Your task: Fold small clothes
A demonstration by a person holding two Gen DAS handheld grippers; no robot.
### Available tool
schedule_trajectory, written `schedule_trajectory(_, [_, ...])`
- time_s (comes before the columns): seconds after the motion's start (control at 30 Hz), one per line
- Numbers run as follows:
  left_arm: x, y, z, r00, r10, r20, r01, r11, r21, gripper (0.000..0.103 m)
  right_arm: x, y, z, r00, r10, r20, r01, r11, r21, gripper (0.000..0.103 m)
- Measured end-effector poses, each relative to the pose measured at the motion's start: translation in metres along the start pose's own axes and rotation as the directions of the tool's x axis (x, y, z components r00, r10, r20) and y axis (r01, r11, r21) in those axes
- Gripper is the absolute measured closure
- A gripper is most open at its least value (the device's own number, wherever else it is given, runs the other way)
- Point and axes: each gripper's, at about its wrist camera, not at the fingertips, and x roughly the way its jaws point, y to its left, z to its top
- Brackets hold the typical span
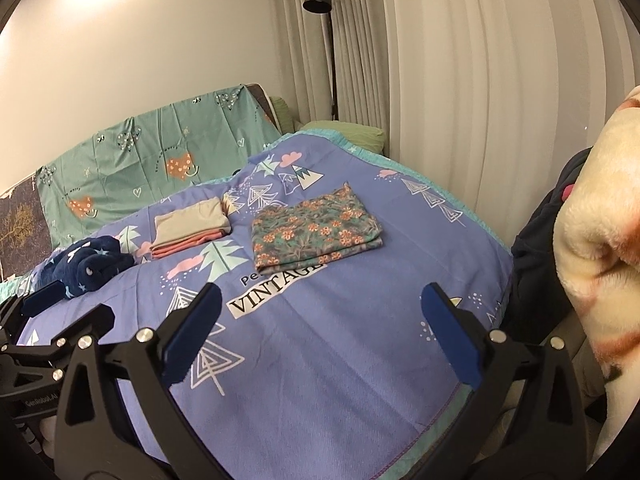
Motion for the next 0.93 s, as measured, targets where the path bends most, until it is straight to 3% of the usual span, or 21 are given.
schedule_trajectory(0.33, [0.013, -0.006, -0.003, 0.999, -0.031, -0.027, 0.031, 0.999, 0.015, 0.001, 0.013, -0.003, -0.002, 0.999, -0.016, -0.032, 0.016, 1.0, 0.001, 0.002])
schedule_trajectory(0.93, [0.024, -0.004, -0.005, 0.999, -0.016, -0.052, 0.017, 1.0, 0.025, 0.001, 0.031, -0.006, -0.004, 0.997, -0.022, -0.074, 0.022, 1.0, 0.0, 0.002])
